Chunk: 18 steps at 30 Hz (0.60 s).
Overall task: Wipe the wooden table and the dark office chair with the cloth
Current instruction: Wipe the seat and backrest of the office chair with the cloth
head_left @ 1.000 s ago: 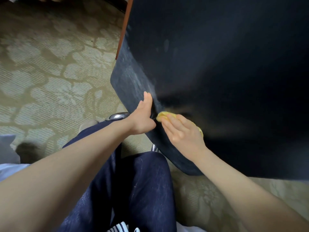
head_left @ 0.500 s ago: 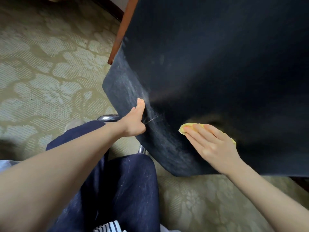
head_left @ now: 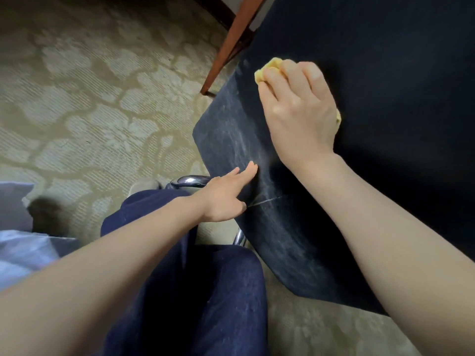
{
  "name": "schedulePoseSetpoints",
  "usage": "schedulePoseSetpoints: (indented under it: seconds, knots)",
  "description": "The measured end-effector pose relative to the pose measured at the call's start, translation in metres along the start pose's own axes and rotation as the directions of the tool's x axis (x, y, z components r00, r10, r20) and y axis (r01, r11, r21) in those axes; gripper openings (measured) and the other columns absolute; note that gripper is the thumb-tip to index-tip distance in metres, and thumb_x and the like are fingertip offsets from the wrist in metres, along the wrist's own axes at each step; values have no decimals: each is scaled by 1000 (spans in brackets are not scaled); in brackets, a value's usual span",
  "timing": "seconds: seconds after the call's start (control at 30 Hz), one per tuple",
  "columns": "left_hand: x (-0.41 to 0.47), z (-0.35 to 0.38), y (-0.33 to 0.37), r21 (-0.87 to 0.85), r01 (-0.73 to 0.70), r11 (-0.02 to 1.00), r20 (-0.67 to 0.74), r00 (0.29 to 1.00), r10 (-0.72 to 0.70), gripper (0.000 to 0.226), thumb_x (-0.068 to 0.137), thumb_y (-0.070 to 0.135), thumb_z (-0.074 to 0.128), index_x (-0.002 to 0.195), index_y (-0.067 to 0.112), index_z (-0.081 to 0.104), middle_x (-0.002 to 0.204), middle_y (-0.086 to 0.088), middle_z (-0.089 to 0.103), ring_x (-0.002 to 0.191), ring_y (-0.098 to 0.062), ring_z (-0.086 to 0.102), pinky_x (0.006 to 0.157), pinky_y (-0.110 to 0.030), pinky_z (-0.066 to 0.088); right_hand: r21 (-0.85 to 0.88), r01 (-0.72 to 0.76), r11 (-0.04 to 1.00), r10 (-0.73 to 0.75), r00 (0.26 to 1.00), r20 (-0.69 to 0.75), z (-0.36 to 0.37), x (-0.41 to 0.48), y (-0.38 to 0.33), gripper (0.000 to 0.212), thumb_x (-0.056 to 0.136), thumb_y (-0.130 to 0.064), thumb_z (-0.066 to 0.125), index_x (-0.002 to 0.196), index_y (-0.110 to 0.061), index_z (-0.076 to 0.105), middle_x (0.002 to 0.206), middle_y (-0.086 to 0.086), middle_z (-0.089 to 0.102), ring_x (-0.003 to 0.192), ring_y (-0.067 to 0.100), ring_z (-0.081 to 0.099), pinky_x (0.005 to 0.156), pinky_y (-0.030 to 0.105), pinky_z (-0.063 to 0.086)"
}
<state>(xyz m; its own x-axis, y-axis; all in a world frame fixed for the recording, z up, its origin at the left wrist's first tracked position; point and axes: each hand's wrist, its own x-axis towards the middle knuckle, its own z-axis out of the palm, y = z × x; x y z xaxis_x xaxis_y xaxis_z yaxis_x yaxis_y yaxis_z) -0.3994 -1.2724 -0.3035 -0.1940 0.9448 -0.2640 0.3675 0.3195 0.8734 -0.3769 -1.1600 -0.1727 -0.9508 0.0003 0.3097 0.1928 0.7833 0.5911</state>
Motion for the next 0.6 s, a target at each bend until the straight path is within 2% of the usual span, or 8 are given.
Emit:
schedulePoseSetpoints:
  seconds: [0.03, 0.1, 0.17, 0.2, 0.33, 0.47, 0.53, 0.6]
  knots:
    - [1, -3, -3, 35, 5, 999, -68, 998, -3, 79, 84, 4, 47, 151, 27, 12, 158, 0, 16, 141, -19, 24, 116, -38, 15, -15, 15, 1000, -14, 997, 71, 10, 2, -6, 35, 92, -6, 38, 112, -3, 66, 114, 7, 65, 112, 22, 57, 100, 31, 26]
    - [2, -8, -6, 96, 55, 994, -259, 965, -29, 67, 82, 4, 45, 146, 24, 33, 147, -7, 42, 131, -22, 41, 115, -40, 12, -61, 72, 996, -65, 992, 105, 26, -3, -17, 30, 92, -12, 42, 106, -12, 69, 104, -1, 66, 102, 14, 60, 100, 29, 29]
    - [7, -15, -10, 16, 122, 992, -413, 905, -105, 63, 80, 2, 44, 141, 18, 42, 132, -9, 57, 120, -27, 51, 114, -44, 19, -133, 165, 977, -145, 977, 154, 42, -9, -29, 20, 91, -19, 54, 104, -18, 69, 98, -7, 65, 97, 11, 60, 102, 26, 36]
    - [9, -18, -11, -59, 135, 989, -448, 882, -147, 65, 79, 0, 42, 142, 15, 40, 131, -11, 57, 119, -30, 52, 112, -46, 24, -165, 236, 958, -200, 958, 208, 50, -16, -34, 23, 93, -21, 53, 112, -18, 66, 104, -7, 64, 103, 11, 58, 105, 26, 37]
    - [18, -30, -12, -260, 157, 953, -407, 877, -256, 76, 80, -3, 40, 151, 16, 19, 140, -18, 47, 128, -32, 44, 102, -32, 35, -218, 377, 900, -276, 881, 384, 73, -48, -52, 47, 99, -22, 36, 143, -3, 38, 142, 6, 47, 134, 23, 39, 116, 36, 22]
    - [32, -38, -3, -447, 126, 886, -303, 910, -282, 81, 83, -3, 38, 153, 24, 6, 154, -9, 28, 138, -28, 31, 101, -23, 35, -175, 551, 816, -440, 788, 431, 81, -86, -61, 46, 98, -19, 32, 140, -2, 40, 142, 12, 44, 139, 29, 29, 117, 38, 13]
    - [36, -38, 5, -485, 127, 865, -261, 923, -282, 84, 83, -4, 37, 152, 26, 2, 154, -10, 29, 132, -30, 40, 72, -7, 43, -166, 632, 757, -510, 731, 454, 79, -116, -60, 48, 97, -15, 32, 143, -2, 37, 146, 11, 40, 141, 30, 23, 115, 40, -1]
    - [37, -35, 11, -488, 130, 863, -235, 933, -274, 85, 83, -4, 38, 152, 26, -3, 155, -6, 26, 118, -29, 52, 50, -3, 37, -152, 711, 686, -558, 649, 517, 74, -146, -57, 52, 98, -15, 35, 147, 0, 27, 153, 11, 30, 144, 28, 18, 111, 43, -9]
